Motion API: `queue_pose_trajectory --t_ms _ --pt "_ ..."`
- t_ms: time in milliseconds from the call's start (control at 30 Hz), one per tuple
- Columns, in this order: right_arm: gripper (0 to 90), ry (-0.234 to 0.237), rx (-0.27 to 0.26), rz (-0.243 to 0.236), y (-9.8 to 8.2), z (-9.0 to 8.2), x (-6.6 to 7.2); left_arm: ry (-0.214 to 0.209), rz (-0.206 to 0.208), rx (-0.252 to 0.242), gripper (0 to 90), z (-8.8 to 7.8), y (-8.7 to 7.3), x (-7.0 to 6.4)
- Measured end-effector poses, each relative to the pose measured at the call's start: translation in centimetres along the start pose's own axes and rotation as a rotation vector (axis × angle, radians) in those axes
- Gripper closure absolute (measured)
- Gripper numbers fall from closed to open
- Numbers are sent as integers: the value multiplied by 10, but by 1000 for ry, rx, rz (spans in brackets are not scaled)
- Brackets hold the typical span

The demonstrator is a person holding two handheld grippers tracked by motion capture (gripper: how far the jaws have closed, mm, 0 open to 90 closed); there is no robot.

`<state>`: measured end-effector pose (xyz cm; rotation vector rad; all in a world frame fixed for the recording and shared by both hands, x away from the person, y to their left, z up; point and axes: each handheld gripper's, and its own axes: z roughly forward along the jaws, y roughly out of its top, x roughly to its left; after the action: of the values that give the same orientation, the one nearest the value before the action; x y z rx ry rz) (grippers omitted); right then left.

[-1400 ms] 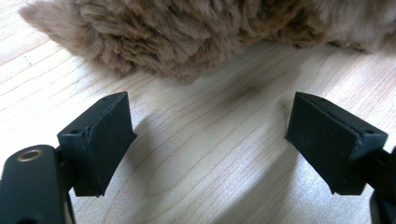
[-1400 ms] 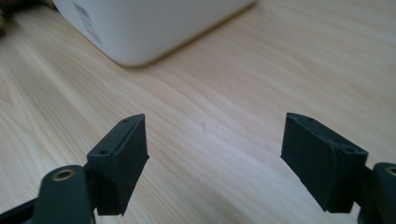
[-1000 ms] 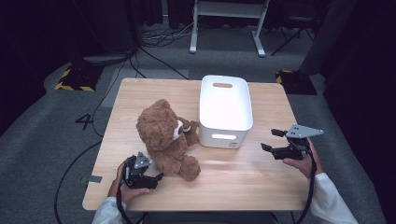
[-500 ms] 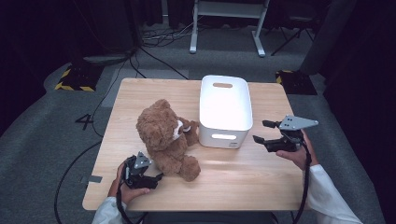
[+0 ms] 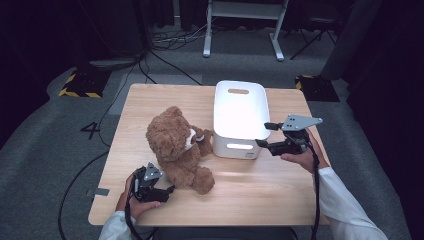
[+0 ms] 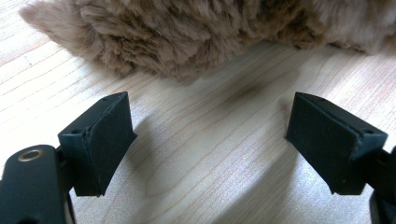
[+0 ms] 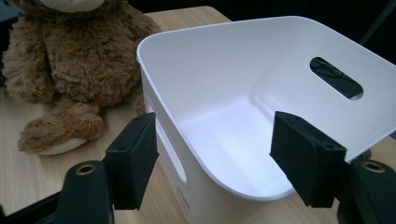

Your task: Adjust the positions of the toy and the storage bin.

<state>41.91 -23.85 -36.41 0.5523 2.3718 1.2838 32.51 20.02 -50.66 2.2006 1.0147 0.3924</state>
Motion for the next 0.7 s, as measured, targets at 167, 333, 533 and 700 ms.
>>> queue_pose_trajectory --t_ms 167,333,533,700 --pt "334 12 39 -16 5 14 2 -1 -1 0 147 0 0 0" --pt "340 30 60 -25 7 26 6 -3 -2 0 146 1 1 0" --pt "404 56 83 -25 8 39 7 -5 -1 -1 146 1 1 0" --pt "538 76 118 -33 7 53 10 -5 0 0 146 1 1 0"
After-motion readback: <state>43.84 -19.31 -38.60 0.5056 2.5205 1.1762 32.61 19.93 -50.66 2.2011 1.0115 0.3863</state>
